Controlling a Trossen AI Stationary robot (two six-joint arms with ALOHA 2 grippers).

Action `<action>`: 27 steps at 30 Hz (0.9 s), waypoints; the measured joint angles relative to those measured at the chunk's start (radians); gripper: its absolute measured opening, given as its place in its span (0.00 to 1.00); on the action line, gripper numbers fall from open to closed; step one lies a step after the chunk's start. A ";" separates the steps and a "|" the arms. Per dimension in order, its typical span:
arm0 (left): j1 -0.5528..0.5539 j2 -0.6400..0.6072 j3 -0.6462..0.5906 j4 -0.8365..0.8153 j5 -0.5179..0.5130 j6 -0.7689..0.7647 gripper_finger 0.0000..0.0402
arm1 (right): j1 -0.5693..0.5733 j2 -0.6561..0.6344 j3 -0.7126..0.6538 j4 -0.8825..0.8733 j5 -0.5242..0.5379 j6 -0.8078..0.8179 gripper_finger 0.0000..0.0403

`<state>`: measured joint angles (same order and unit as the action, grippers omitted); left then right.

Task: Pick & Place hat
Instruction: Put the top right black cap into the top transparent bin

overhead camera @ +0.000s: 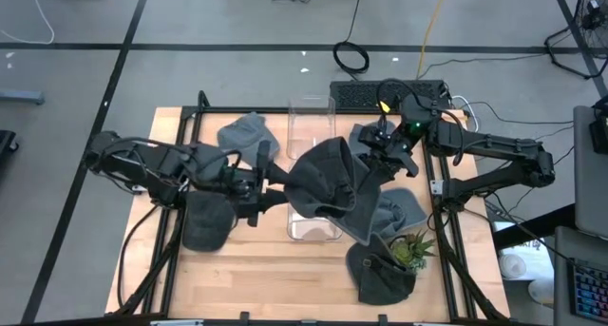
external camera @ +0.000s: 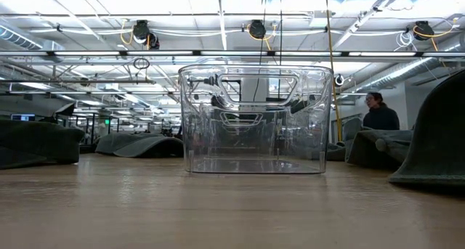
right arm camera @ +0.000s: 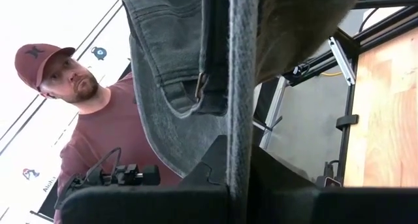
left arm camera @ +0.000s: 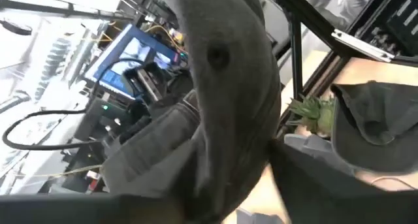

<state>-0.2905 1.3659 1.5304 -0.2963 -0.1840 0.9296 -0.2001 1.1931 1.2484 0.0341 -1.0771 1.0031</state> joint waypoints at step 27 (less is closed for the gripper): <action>0.074 -0.027 0.030 0.211 -0.115 -0.286 0.01 | -0.086 -0.085 0.001 0.007 -0.019 -0.152 0.37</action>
<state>-0.2164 1.3384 1.5601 -0.0856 -0.2992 0.6438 -0.2862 1.1077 1.2491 0.0412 -1.0957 0.8513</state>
